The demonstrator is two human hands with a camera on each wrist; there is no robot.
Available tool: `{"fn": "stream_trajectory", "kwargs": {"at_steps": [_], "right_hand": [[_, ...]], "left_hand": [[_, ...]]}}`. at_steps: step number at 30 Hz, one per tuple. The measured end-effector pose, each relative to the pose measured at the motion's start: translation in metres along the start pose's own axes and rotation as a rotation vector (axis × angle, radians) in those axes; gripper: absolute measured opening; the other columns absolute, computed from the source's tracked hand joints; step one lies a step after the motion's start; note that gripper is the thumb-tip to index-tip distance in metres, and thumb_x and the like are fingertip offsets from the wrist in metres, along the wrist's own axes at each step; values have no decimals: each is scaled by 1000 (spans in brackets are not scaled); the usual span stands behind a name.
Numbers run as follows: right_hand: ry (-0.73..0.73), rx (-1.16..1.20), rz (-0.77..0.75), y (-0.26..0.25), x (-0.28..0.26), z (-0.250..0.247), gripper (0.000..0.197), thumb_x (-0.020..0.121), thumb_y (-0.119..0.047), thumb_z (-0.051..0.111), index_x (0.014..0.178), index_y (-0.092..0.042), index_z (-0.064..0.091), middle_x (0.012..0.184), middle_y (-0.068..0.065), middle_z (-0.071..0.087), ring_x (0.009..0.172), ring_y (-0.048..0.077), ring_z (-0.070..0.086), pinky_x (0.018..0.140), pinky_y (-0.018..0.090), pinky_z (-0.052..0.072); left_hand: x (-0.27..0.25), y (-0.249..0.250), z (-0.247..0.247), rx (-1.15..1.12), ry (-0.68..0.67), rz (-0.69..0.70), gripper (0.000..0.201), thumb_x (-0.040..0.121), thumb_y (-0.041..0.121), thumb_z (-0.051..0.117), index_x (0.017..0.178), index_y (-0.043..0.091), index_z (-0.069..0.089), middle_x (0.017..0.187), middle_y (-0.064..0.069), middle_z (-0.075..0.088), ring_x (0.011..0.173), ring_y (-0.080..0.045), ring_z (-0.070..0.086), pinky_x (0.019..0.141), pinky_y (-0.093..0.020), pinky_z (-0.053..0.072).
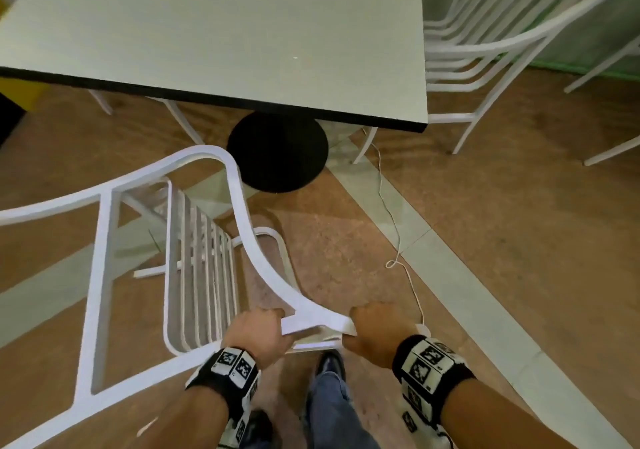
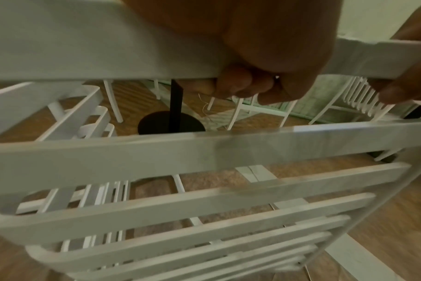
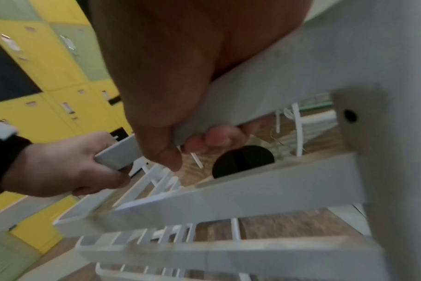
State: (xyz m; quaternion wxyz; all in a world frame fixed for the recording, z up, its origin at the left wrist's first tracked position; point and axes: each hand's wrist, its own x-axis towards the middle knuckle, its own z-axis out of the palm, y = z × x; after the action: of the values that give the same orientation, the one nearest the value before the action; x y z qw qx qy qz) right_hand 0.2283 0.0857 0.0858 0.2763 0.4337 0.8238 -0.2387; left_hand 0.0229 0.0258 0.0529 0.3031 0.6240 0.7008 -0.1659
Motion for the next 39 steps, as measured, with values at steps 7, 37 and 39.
{"fn": "stream_trajectory", "kwargs": {"at_steps": [7,37,39], "right_hand": [[73,-174,-62,-54,-74,-67,26,91,-37,49,86,-12,53,70,9,53,57,30,42,47,33,31],[251,61,-341,-180,-186,-79,53,72,-73,55,94,-25,58,88,-7,61,78,12,55,66,30,46],[321,77,-241,-151,-170,-56,40,75,-62,61,88,-25,55,86,-6,59,76,12,53,64,30,43]], "left_hand": [[-60,-13,-22,-140,103,9,40,75,53,49,98,23,64,95,-6,73,88,-28,66,73,-35,51],[-204,-140,-22,-486,846,490,23,59,30,59,69,29,38,60,4,50,62,-8,38,61,-14,29],[-205,-144,-18,-495,899,494,24,60,30,59,69,29,37,60,5,47,62,-5,35,62,-10,29]]}}
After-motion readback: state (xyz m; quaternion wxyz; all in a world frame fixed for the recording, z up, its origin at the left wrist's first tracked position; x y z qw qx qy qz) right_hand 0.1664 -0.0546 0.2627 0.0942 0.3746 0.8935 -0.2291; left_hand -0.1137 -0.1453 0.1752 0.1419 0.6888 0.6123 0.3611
